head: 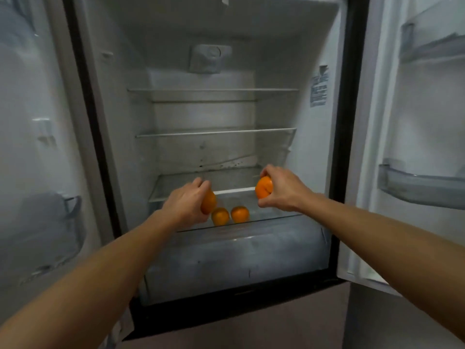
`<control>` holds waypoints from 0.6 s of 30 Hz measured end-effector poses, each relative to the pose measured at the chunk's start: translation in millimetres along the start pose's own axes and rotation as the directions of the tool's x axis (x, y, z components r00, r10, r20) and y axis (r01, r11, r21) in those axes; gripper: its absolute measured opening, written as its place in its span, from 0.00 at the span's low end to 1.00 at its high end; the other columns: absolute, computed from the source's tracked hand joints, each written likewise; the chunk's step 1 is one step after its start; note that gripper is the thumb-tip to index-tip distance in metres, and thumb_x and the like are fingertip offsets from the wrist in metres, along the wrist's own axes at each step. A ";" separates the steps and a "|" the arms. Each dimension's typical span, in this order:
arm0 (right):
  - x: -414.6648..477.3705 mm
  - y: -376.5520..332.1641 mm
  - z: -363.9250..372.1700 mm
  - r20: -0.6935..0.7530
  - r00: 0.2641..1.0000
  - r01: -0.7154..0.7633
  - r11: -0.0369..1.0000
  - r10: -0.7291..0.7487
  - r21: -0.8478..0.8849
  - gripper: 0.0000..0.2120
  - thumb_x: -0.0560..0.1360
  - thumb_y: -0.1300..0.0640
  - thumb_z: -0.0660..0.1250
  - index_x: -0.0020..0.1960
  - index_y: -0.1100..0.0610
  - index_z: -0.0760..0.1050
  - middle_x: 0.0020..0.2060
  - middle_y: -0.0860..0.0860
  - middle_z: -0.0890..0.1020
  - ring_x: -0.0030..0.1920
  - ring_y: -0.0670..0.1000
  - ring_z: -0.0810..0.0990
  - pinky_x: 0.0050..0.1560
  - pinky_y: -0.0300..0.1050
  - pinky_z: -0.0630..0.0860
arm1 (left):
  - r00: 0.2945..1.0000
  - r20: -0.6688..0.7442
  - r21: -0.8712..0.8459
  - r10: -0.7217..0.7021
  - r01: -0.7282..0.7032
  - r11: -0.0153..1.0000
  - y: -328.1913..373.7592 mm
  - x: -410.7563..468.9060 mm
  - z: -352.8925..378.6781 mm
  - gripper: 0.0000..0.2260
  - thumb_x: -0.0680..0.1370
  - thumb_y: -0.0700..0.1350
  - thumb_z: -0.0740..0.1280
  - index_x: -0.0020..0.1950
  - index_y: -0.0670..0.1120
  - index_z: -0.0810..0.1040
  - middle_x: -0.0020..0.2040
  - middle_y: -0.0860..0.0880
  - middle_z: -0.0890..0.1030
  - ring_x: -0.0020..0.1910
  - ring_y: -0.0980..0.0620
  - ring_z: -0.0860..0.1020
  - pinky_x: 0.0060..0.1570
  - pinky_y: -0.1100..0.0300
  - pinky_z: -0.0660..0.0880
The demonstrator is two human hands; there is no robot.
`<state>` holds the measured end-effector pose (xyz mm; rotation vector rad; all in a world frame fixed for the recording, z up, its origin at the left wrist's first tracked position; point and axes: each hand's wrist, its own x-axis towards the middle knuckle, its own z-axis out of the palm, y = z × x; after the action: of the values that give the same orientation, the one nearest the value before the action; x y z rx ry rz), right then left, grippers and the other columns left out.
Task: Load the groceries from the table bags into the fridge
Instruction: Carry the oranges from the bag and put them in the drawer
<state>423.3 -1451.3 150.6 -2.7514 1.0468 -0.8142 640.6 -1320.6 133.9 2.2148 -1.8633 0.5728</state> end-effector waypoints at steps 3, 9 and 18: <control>53.1 6.6 29.7 0.207 0.976 0.085 0.993 -0.067 -0.076 0.29 0.62 0.47 0.78 0.59 0.50 0.72 0.51 0.51 0.72 0.48 0.53 0.73 0.47 0.47 0.74 | 0.990 0.136 0.033 -0.033 0.029 0.999 -19.0 31.5 29.0 0.26 0.67 0.53 0.74 0.60 0.49 0.67 0.56 0.48 0.73 0.52 0.45 0.75 0.44 0.52 0.73; 121.7 10.3 110.1 0.616 0.766 0.355 0.920 -0.184 -0.167 0.20 0.62 0.49 0.77 0.52 0.51 0.77 0.46 0.51 0.80 0.44 0.53 0.79 0.42 0.46 0.78 | 0.907 0.419 0.197 -0.031 -0.058 0.979 -37.0 84.1 83.3 0.30 0.66 0.54 0.76 0.63 0.49 0.68 0.61 0.47 0.76 0.58 0.45 0.76 0.48 0.55 0.71; 164.2 26.3 187.8 0.711 0.605 0.597 0.795 -0.357 -0.109 0.23 0.65 0.47 0.76 0.57 0.48 0.76 0.45 0.50 0.78 0.51 0.56 0.78 0.44 0.44 0.72 | 0.752 0.644 0.144 -0.139 0.059 0.988 -53.8 142.5 153.7 0.30 0.67 0.51 0.76 0.64 0.48 0.67 0.59 0.44 0.74 0.54 0.43 0.78 0.49 0.54 0.75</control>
<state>605.7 -1595.9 57.1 -3.2350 0.2862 0.4232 738.3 -1498.2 58.1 2.8251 -2.0027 -0.1707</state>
